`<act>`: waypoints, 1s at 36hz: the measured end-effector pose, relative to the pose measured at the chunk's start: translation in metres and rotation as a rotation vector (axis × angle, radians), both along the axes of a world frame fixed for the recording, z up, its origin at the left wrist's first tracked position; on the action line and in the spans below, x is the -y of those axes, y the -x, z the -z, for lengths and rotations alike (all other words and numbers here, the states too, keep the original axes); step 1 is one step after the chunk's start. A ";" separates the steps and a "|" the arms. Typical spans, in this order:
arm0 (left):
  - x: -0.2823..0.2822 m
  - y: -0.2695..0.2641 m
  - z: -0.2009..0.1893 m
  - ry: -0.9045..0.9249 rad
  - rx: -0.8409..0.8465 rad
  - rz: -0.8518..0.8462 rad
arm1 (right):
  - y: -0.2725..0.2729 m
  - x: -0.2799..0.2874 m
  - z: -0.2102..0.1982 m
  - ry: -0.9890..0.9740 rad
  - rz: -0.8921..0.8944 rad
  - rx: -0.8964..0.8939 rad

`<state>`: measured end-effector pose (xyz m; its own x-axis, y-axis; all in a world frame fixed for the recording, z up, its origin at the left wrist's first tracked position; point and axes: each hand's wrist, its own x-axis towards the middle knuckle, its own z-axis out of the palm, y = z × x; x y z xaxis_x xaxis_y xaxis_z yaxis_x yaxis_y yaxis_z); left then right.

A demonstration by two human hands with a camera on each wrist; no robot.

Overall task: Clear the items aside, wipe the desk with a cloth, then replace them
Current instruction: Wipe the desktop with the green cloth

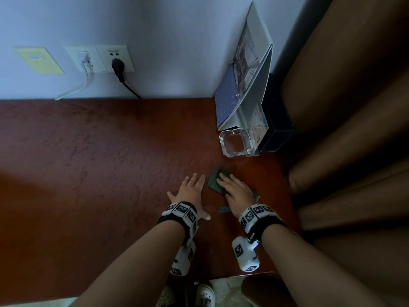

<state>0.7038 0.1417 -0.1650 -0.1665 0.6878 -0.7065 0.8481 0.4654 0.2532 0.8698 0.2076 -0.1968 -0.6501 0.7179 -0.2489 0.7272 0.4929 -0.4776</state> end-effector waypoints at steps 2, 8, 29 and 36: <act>0.005 -0.002 0.000 -0.036 0.009 -0.023 | -0.009 0.002 -0.001 0.017 -0.019 -0.106; 0.020 -0.005 -0.002 -0.061 -0.046 0.018 | -0.022 0.006 -0.024 0.267 0.318 -0.341; 0.036 0.005 0.006 0.024 0.001 -0.027 | 0.022 0.000 0.003 0.005 0.077 0.109; 0.038 0.001 0.004 0.014 -0.004 -0.036 | -0.001 0.010 0.003 0.013 -0.248 0.072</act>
<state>0.7024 0.1040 -0.1690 -0.1934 0.6713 -0.7155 0.8318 0.4990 0.2433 0.8709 0.1974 -0.2003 -0.7861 0.5354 -0.3090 0.6173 0.6543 -0.4368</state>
